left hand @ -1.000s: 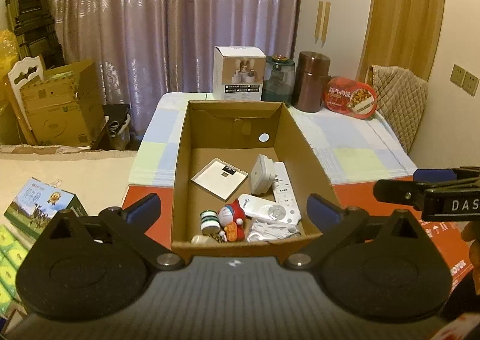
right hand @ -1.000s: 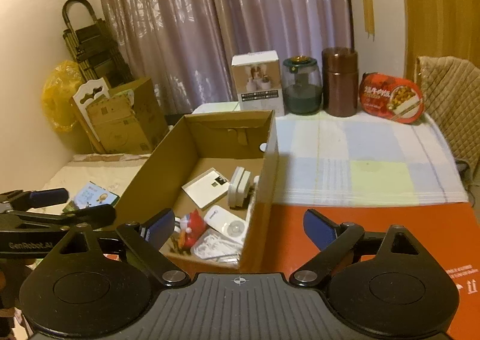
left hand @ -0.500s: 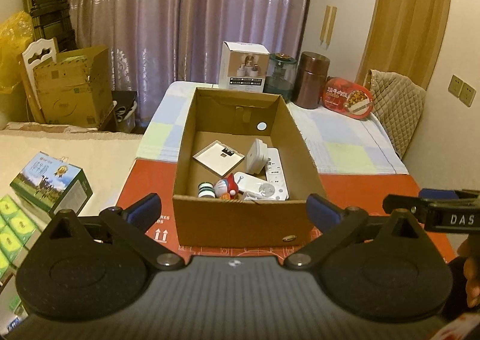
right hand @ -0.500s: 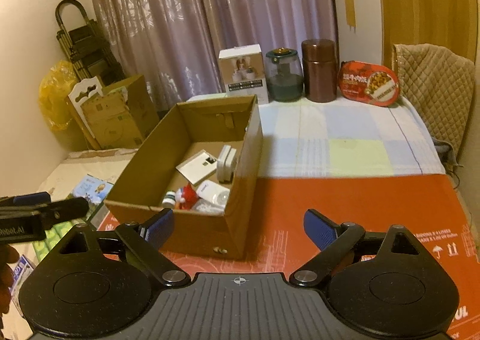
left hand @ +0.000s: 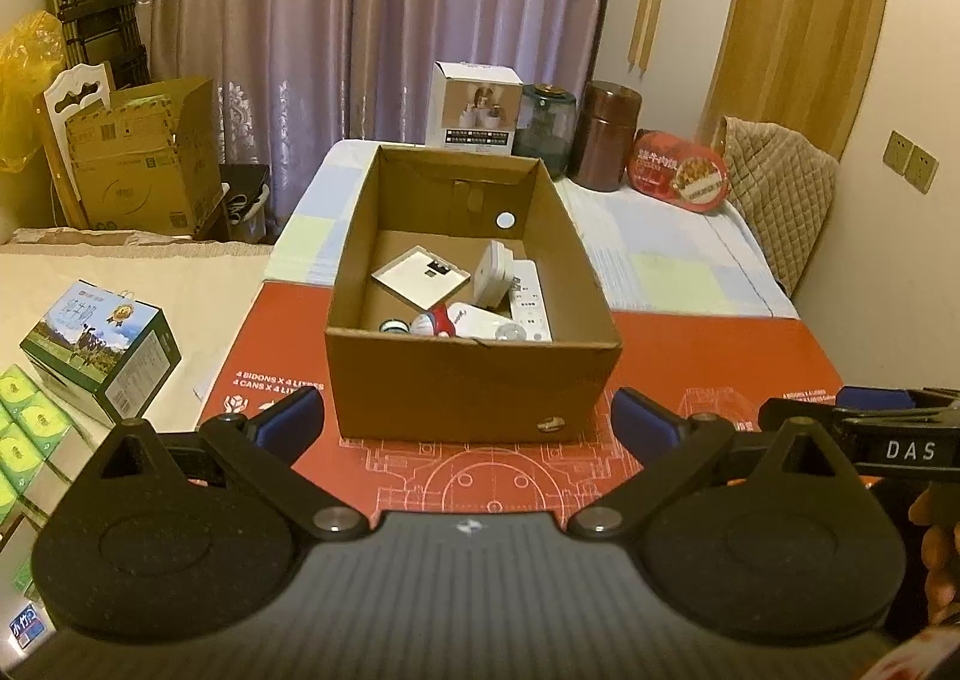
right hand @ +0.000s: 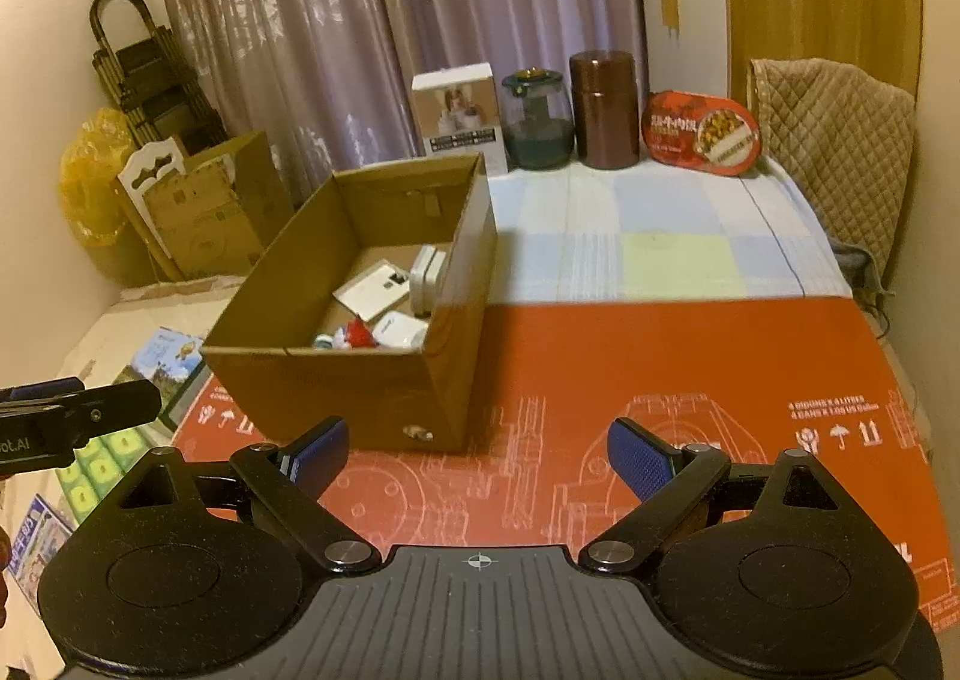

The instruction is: Organize rigid objects

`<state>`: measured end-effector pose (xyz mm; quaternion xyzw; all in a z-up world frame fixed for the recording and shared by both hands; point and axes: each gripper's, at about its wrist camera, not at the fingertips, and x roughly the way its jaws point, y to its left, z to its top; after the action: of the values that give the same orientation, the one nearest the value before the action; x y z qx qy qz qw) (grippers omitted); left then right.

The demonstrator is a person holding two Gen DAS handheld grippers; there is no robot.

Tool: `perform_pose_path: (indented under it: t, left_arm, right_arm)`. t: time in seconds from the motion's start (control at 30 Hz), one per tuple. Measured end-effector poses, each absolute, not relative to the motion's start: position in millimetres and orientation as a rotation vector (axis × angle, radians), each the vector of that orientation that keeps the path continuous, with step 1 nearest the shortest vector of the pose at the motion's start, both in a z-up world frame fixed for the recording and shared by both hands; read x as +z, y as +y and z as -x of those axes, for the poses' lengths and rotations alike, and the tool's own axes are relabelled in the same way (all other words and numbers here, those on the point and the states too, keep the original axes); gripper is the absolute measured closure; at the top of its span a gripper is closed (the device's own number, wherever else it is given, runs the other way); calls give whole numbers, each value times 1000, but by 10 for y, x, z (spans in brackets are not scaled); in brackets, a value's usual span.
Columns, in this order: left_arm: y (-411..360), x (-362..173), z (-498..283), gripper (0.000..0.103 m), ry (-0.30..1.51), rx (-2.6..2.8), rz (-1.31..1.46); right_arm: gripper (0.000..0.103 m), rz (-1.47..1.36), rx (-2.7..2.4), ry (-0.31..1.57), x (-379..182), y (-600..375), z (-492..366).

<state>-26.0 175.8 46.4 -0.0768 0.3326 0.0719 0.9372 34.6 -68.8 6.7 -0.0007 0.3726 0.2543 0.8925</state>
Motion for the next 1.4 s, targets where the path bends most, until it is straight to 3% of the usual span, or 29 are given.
perform_pose_path:
  t: [1.4]
  left_arm:
    - [1576,143,200,4,740,139,130]
  right_arm:
    - [13,36,535,798,-138,-662,-286]
